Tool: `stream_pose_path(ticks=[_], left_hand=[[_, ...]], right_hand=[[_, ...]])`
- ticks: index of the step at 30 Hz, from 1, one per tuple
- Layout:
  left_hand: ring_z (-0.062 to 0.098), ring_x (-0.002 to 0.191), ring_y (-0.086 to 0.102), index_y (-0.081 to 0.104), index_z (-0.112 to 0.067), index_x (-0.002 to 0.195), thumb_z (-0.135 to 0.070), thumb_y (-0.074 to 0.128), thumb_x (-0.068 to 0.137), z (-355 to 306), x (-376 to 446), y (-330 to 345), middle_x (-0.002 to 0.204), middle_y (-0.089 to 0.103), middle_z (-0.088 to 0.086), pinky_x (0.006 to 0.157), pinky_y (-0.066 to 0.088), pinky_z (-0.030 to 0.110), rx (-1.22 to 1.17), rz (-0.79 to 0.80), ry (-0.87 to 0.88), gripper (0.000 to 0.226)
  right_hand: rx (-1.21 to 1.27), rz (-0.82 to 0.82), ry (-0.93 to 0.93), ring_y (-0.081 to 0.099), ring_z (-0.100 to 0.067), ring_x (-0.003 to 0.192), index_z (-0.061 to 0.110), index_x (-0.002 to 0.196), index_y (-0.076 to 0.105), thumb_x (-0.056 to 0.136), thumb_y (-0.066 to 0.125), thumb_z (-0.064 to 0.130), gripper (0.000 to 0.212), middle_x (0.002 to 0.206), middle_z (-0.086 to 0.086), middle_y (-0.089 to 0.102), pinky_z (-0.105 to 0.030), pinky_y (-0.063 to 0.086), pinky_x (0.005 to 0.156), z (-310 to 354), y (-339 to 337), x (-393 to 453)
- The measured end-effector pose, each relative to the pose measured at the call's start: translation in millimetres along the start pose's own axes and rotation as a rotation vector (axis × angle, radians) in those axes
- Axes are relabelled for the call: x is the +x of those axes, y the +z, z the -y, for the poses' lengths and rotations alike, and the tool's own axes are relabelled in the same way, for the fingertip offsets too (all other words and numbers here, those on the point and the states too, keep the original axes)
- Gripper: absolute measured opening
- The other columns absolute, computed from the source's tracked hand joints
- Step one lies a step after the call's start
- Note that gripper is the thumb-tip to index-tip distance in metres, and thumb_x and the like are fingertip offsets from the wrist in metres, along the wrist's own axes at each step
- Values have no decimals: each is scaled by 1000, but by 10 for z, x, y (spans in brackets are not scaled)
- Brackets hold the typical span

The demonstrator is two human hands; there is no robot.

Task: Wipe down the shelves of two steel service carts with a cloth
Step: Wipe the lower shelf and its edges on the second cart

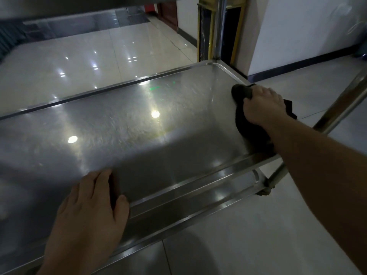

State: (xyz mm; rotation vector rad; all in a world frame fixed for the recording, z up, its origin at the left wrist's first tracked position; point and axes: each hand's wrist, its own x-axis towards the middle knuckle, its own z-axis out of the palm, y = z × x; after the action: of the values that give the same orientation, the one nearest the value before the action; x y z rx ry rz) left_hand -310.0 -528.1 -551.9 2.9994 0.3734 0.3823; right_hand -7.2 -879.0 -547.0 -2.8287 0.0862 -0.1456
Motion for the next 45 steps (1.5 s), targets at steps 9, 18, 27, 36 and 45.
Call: stream_pose_path(ticks=[9,18,27,36,45], left_hand=[[33,123,55,55,-12,141,-50,47,91,31,2,-8,138,55,8,99,52,54,12,62,-7,63],[34,127,59,57,-9,144,-50,39,89,21,-28,-56,142,57,11,103,51,51,8,83,-19,71],[31,138,49,52,-12,149,-53,30,90,-9,-11,-20,147,52,10,115,41,45,-18,104,-35,75],[9,123,46,46,-29,124,-33,53,91,217,-66,-198,130,38,-13,107,41,22,-652,-156,-124,34],[27,139,48,50,-19,147,-51,43,104,1817,-288,-548,153,48,6,116,40,49,-50,124,-339,55]], right_hand=[[136,173,-646,56,-31,130,25,142,55,102,52,42,44,141,-7,63,-41,43,111,1908,487,-824],[159,269,-573,46,-16,141,45,150,45,106,54,36,46,156,4,51,-33,29,117,373,-117,-603],[39,91,-81,55,-43,128,13,143,50,95,60,31,52,139,-21,59,-54,44,110,1988,461,-135],[222,402,-1125,57,-10,123,29,148,53,103,61,35,46,134,7,63,-30,40,108,2488,503,-1771],[147,310,-461,58,-37,127,16,143,56,105,58,27,39,142,-16,61,-36,40,103,2197,485,-893]])
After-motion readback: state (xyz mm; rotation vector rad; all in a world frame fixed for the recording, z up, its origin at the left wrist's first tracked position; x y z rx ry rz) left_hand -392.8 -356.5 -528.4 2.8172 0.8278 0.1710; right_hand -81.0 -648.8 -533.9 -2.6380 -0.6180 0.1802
